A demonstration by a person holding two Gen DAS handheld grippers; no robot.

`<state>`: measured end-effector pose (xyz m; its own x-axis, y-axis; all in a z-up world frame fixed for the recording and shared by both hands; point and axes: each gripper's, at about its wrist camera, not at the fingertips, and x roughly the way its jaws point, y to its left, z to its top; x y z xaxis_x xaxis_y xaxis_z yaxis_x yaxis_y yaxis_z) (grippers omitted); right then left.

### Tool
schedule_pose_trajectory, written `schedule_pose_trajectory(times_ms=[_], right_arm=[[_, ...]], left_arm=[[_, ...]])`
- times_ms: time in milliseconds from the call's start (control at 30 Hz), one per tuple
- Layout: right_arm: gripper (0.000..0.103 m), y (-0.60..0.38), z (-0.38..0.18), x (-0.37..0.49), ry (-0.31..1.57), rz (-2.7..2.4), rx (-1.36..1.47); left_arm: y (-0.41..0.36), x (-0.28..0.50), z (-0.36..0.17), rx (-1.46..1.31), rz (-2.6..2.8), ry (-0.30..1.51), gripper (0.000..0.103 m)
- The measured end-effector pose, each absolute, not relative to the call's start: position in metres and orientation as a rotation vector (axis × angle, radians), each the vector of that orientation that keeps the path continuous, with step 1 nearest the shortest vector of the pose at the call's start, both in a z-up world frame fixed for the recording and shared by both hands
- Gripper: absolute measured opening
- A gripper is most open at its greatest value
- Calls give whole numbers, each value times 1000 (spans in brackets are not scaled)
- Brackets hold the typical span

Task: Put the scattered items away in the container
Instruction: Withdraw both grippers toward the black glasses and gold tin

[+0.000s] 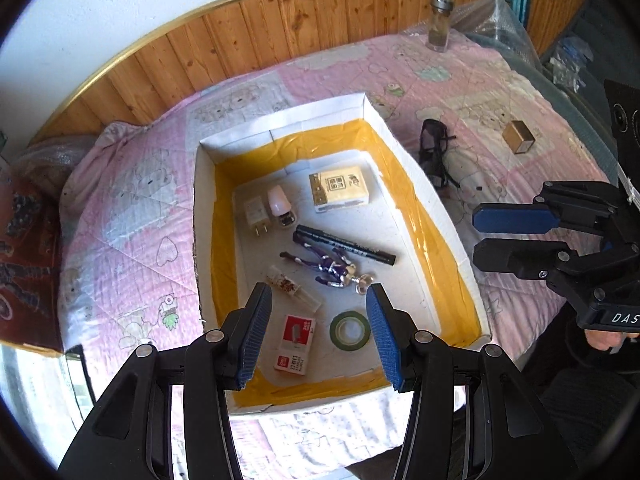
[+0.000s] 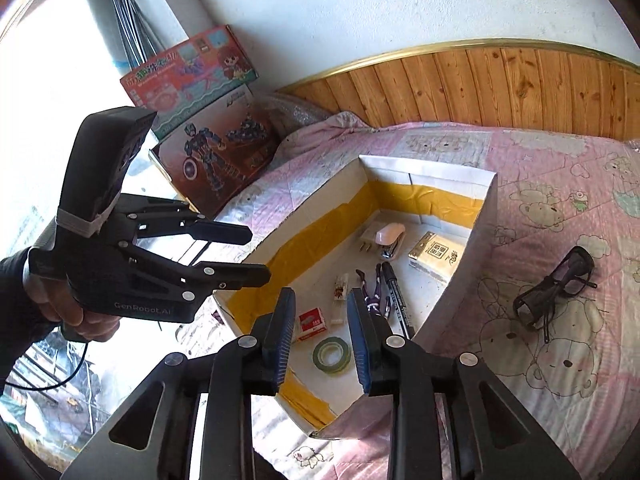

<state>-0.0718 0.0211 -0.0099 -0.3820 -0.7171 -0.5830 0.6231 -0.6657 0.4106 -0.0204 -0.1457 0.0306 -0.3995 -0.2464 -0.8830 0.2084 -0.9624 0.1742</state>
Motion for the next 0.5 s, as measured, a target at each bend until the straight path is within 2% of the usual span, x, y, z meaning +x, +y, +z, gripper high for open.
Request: schedule_pose_trajectory(times_ms=[267, 400, 500], right_arm=[[30, 55, 4, -58, -206, -2175, 862], [37, 73, 9, -52, -205, -2236, 813], [38, 86, 12, -48, -192, -2285, 782]], left_arm=[[-124, -15, 38, 1410, -2473, 57, 52], [-112, -16, 40, 1368, -2501, 87, 52], [-103, -20, 38, 1353, -2528, 117, 52]])
